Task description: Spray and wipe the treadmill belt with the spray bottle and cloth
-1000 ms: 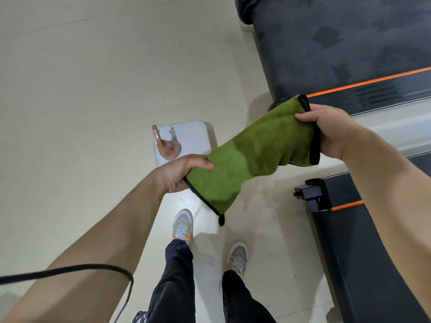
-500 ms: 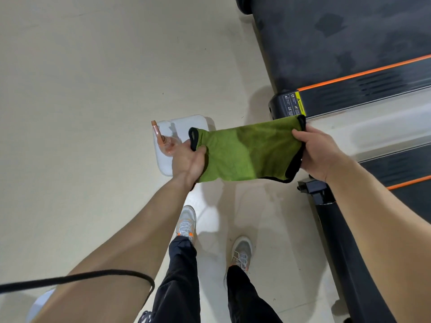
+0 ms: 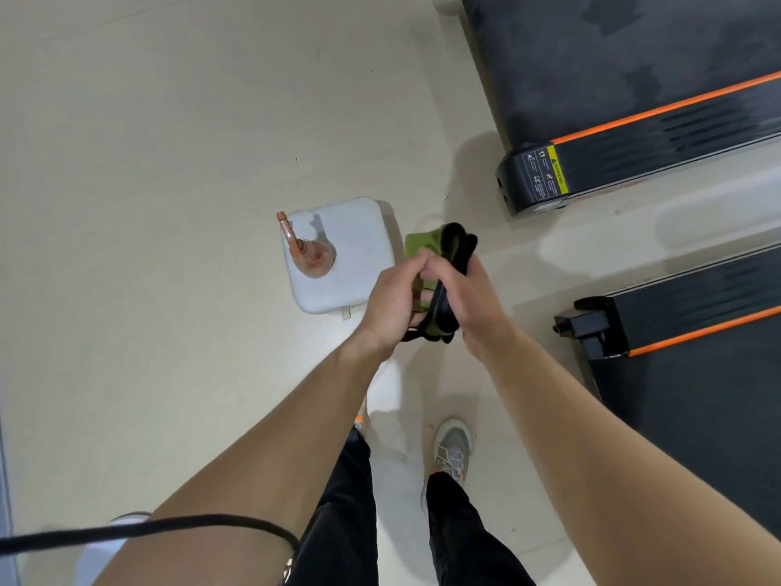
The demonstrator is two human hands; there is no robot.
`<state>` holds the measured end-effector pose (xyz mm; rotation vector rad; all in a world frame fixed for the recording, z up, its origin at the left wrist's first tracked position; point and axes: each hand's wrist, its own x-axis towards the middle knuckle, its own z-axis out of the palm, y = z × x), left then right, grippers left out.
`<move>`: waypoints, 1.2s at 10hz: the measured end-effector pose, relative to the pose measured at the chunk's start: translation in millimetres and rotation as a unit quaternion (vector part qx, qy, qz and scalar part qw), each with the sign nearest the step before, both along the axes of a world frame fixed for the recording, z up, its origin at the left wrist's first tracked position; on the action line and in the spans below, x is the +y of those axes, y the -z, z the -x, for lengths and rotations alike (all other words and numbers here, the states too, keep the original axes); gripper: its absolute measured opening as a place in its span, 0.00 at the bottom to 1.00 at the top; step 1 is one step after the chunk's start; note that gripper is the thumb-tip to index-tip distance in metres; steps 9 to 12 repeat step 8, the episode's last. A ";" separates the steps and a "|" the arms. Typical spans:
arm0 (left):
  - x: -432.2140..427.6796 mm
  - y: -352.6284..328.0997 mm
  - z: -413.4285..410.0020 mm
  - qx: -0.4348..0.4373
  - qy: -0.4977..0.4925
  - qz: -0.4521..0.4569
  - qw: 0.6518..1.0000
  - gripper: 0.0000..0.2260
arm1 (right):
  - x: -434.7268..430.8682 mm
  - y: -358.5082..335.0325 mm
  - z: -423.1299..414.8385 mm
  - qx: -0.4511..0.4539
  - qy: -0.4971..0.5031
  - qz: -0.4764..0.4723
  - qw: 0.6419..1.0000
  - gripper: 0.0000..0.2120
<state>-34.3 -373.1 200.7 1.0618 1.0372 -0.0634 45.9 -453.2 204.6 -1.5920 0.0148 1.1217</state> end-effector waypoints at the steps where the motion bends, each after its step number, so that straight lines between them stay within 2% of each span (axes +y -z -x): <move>1: 17.2 19.7 25.9 0.016 -0.039 0.096 0.994 0.19 | 4.8 24.4 4.4 0.000 -0.035 0.005 0.999 0.04; 2: 36.9 59.5 55.0 0.104 -0.123 0.000 0.987 0.11 | 12.8 63.1 7.2 0.074 -0.019 0.058 0.995 0.09; 3: 53.1 100.3 80.0 0.141 -0.121 0.057 0.981 0.27 | 26.3 98.5 6.3 0.160 -0.037 0.067 0.984 0.12; 4: 61.3 141.1 83.9 0.099 -0.108 0.186 0.972 0.19 | 39.9 133.4 1.2 0.197 -0.023 0.071 0.978 0.12; 5: 69.2 179.3 76.2 0.114 -0.127 0.059 0.984 0.13 | 64.7 177.1 -2.1 0.180 -0.018 0.095 0.979 0.14; 6: 82.9 209.5 65.6 0.097 -0.115 -0.031 0.988 0.12 | 98.4 214.2 -3.8 0.121 -0.005 0.110 0.987 0.16; 7: 98.4 236.9 55.7 0.096 -0.040 -0.070 0.992 0.18 | 128.5 244.4 -3.4 0.061 -0.026 0.145 0.987 0.18; 8: 104.1 245.7 60.2 0.186 0.083 -0.094 0.975 0.21 | 130.1 262.6 -0.1 -0.088 -0.171 0.307 0.932 0.32; 12: 104.1 245.7 60.2 0.186 0.083 -0.094 0.975 0.21 | 130.1 262.6 -0.1 -0.088 -0.171 0.307 0.932 0.32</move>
